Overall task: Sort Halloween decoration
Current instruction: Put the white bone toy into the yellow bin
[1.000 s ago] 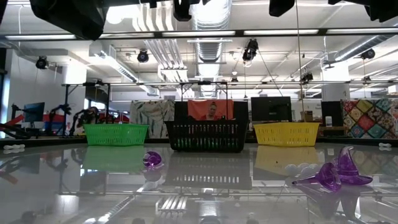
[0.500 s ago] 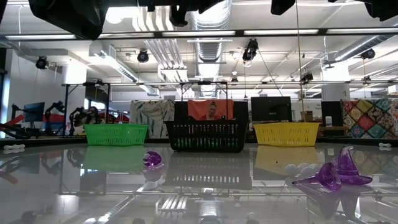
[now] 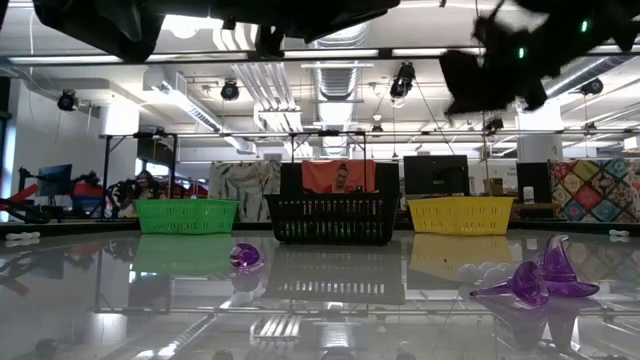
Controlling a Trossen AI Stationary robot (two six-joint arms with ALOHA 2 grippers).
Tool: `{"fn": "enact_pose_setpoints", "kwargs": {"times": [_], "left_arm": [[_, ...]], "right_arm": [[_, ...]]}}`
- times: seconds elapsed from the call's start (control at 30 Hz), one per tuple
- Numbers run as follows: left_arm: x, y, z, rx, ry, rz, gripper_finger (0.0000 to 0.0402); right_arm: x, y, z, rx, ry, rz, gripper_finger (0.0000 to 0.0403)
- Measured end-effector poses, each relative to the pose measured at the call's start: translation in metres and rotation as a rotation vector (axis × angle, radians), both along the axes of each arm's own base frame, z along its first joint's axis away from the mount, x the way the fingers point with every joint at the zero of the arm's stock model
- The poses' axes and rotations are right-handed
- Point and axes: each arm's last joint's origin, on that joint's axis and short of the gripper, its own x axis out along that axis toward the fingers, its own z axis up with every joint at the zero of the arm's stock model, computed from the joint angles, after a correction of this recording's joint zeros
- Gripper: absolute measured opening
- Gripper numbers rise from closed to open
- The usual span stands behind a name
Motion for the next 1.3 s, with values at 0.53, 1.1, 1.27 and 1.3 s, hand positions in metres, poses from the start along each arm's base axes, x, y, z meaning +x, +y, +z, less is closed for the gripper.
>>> {"fn": "enact_pose_setpoints", "kwargs": {"times": [0.53,1.1,1.27,1.3], "left_arm": [[0.0,0.0,0.001,-0.005,-0.008,-0.001,0.0071],[0.0,-0.001,0.001,-0.031,-0.023,-0.029,0.0071],[0.0,-0.001,0.002,-0.038,-0.029,-0.033,0.0071],[-0.001,-0.001,0.003,-0.038,-0.031,-0.033,0.0071]], "right_arm": [[-0.011,-0.042,-0.046,0.324,0.164,-0.175,0.0033],[-0.006,-0.046,-0.041,0.39,0.122,-0.123,0.0047],[-0.004,-0.052,-0.038,0.397,0.108,-0.14,0.0092],[-0.004,-0.052,-0.037,0.395,0.109,-0.141,0.0102]]}}
